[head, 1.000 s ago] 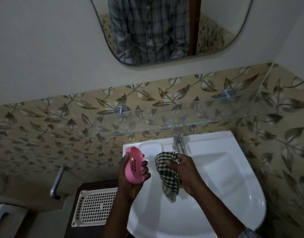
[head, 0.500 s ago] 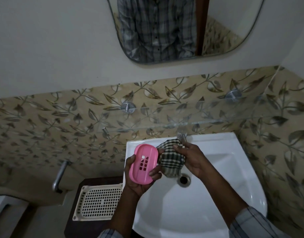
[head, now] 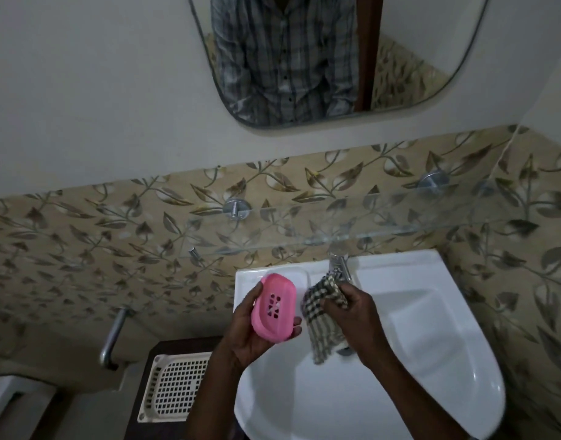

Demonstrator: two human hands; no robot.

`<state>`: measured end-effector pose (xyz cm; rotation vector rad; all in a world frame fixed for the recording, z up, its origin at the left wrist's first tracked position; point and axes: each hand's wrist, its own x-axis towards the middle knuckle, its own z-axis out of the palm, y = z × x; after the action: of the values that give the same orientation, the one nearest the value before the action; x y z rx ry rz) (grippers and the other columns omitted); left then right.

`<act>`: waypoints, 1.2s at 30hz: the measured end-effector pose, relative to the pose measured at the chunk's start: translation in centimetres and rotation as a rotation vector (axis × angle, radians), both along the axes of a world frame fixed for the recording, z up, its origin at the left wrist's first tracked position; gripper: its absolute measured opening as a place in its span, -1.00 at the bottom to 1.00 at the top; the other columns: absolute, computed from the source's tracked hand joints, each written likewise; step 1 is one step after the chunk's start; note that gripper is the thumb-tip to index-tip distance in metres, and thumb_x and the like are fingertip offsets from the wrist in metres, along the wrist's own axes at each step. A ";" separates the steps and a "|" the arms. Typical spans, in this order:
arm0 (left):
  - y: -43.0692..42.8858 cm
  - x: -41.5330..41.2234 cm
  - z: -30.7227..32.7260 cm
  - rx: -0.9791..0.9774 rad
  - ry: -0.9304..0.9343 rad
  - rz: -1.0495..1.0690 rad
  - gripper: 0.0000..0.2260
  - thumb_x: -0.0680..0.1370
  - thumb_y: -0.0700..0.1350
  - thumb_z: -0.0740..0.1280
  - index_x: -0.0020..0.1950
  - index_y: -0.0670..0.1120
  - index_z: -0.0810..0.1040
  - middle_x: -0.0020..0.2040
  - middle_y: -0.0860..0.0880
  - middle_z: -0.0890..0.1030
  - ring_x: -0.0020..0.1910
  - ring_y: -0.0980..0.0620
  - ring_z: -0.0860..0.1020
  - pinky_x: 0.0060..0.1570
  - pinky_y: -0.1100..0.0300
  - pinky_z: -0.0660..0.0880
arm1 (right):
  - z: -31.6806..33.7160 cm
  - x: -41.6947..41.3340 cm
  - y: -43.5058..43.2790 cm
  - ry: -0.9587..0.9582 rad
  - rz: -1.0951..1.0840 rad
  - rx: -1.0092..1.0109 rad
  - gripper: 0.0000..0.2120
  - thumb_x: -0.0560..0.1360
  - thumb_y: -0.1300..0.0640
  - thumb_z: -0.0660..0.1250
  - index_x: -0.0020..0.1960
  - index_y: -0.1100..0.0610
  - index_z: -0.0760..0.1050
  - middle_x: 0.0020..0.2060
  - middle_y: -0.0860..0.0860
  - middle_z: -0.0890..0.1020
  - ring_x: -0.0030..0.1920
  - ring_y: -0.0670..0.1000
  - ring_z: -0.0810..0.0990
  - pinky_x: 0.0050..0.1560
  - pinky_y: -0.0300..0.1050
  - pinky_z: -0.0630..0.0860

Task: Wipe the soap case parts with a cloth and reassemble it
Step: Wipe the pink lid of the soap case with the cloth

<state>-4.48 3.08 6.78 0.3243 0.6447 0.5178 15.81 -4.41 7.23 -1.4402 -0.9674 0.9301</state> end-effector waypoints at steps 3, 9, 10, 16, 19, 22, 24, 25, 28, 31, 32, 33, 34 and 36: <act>0.1 -0.3 -0.3 -0.070 0.119 -0.070 -0.27 0.49 0.23 0.30 0.42 -0.33 0.44 0.20 -0.38 0.59 0.05 -0.39 0.60 0.11 -0.33 0.55 | 0.1 -0.4 0.2 -0.403 0.048 0.139 -0.84 0.39 0.29 0.48 -0.12 0.05 0.65 -0.22 0.03 0.64 -0.21 0.00 0.61 -0.20 -0.25 0.49; 1.0 1.1 0.6 -0.007 0.270 -0.166 -0.40 0.50 0.28 0.26 0.15 -0.23 0.69 0.05 -0.33 0.67 -0.09 -0.32 0.67 -0.06 -0.19 0.63 | -1.2 -2.0 2.0 -0.997 0.352 0.543 -0.64 0.39 0.35 0.38 0.16 0.17 0.60 0.07 0.14 0.64 0.10 0.14 0.59 0.05 -0.02 0.57; 1.4 0.9 1.0 0.006 0.300 -0.185 -0.42 0.48 0.26 0.27 0.12 -0.23 0.70 0.01 -0.33 0.67 -0.13 -0.31 0.67 -0.09 -0.14 0.63 | -1.8 -1.7 2.3 -1.068 0.414 0.598 -0.60 0.40 0.37 0.36 0.23 0.20 0.58 0.16 0.17 0.63 0.20 0.17 0.57 0.16 0.03 0.56; 3.9 0.1 3.2 0.020 0.394 -0.331 -0.48 0.44 0.17 0.32 0.05 -0.27 0.70 -0.05 -0.32 0.68 -0.18 -0.30 0.67 -0.07 -0.08 0.62 | -4.4 1.0 2.4 -1.202 0.573 0.626 -0.40 0.51 0.45 0.13 0.52 0.14 0.27 0.47 0.14 0.38 0.52 0.11 0.26 0.49 0.16 0.25; 4.1 0.6 3.7 0.006 0.430 -0.341 -0.49 0.41 0.16 0.35 0.04 -0.27 0.69 -0.05 -0.31 0.68 -0.17 -0.29 0.66 -0.10 -0.05 0.63 | -5.2 0.3 2.4 -1.050 0.409 0.627 -0.51 0.51 0.44 0.21 0.39 0.15 0.42 0.37 0.19 0.46 0.47 0.16 0.35 0.43 0.27 0.29; 3.8 0.9 3.6 0.028 0.481 -0.383 -0.53 0.44 0.18 0.35 -0.01 -0.23 0.70 -0.08 -0.26 0.68 -0.20 -0.23 0.65 -0.15 0.00 0.62 | -5.4 0.3 1.6 -1.112 0.438 0.695 -0.59 0.50 0.43 0.21 0.29 0.14 0.46 0.29 0.11 0.46 0.38 0.10 0.42 0.50 0.19 0.16; 3.8 1.1 3.5 0.056 0.518 -0.427 -0.47 0.53 0.23 0.24 -0.02 -0.23 0.71 -0.08 -0.27 0.66 -0.20 -0.23 0.64 -0.16 0.03 0.59 | -4.5 1.2 1.9 -1.120 0.491 0.724 -0.68 0.55 0.39 0.18 0.24 0.18 0.51 0.20 0.11 0.55 0.28 0.10 0.50 0.48 0.02 0.26; 3.8 1.4 3.4 0.052 0.530 -0.428 -0.44 0.57 0.24 0.20 -0.02 -0.23 0.71 -0.07 -0.27 0.66 -0.20 -0.23 0.63 -0.15 0.02 0.57 | -3.9 1.3 2.1 -1.116 0.468 0.713 -0.73 0.56 0.37 0.21 0.18 0.20 0.56 0.15 0.13 0.61 0.22 0.12 0.54 0.41 -0.03 0.38; 3.6 3.0 3.0 0.042 0.569 -0.325 -0.52 0.58 0.19 0.22 0.00 -0.22 0.68 -0.09 -0.25 0.66 -0.19 -0.21 0.61 -0.08 -0.03 0.52 | -2.6 -0.1 1.8 -1.025 0.307 0.608 -0.79 0.47 0.36 0.27 -0.03 0.22 0.65 -0.09 0.13 0.70 -0.05 0.14 0.64 0.02 -0.03 0.55; 2.9 3.9 2.0 -0.016 0.548 -0.178 -0.52 0.45 0.11 0.31 0.11 -0.27 0.61 0.04 -0.27 0.62 -0.04 -0.22 0.58 0.08 -0.04 0.46 | -3.2 -3.5 0.4 -0.640 0.254 0.440 -0.73 0.46 0.27 0.23 0.03 0.25 0.67 0.01 0.14 0.71 0.07 0.10 0.65 0.17 -0.06 0.54; 2.9 3.8 1.6 -0.040 0.542 -0.159 -0.49 0.44 0.10 0.31 0.15 -0.30 0.60 0.08 -0.29 0.61 0.01 -0.23 0.57 0.13 -0.05 0.45 | -3.4 -4.1 0.2 -0.569 0.282 0.420 -0.72 0.48 0.25 0.22 0.08 0.24 0.66 0.07 0.14 0.69 0.15 0.08 0.63 0.24 -0.06 0.52; 2.9 3.6 1.4 -0.050 0.540 -0.170 -0.48 0.45 0.09 0.32 0.17 -0.32 0.59 0.09 -0.30 0.62 0.03 -0.24 0.58 0.15 -0.06 0.45 | -3.7 -4.2 0.1 -0.568 0.350 0.448 -0.72 0.51 0.26 0.22 0.12 0.24 0.64 0.13 0.13 0.67 0.22 0.06 0.59 0.30 -0.05 0.48; 2.9 3.2 1.4 -0.052 0.543 -0.212 -0.49 0.48 0.09 0.31 0.18 -0.33 0.59 0.07 -0.30 0.64 0.02 -0.24 0.60 0.14 -0.07 0.46 | -4.0 -3.7 0.0 -0.631 0.449 0.521 -0.73 0.53 0.28 0.22 0.15 0.24 0.63 0.16 0.14 0.66 0.27 0.06 0.55 0.37 -0.02 0.42; 3.3 2.5 1.7 -0.024 0.595 -0.370 -0.53 0.47 0.10 0.31 0.12 -0.28 0.60 -0.04 -0.28 0.66 -0.07 -0.22 0.63 0.06 -0.06 0.51 | -4.6 -1.0 1.0 -0.863 0.663 0.688 -0.73 0.58 0.33 0.20 0.16 0.23 0.61 0.18 0.15 0.64 0.30 0.12 0.52 0.42 0.08 0.36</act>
<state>-1.98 6.40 8.44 0.5699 1.1360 0.0478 14.78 -3.45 2.63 -0.8841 -2.2375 0.2828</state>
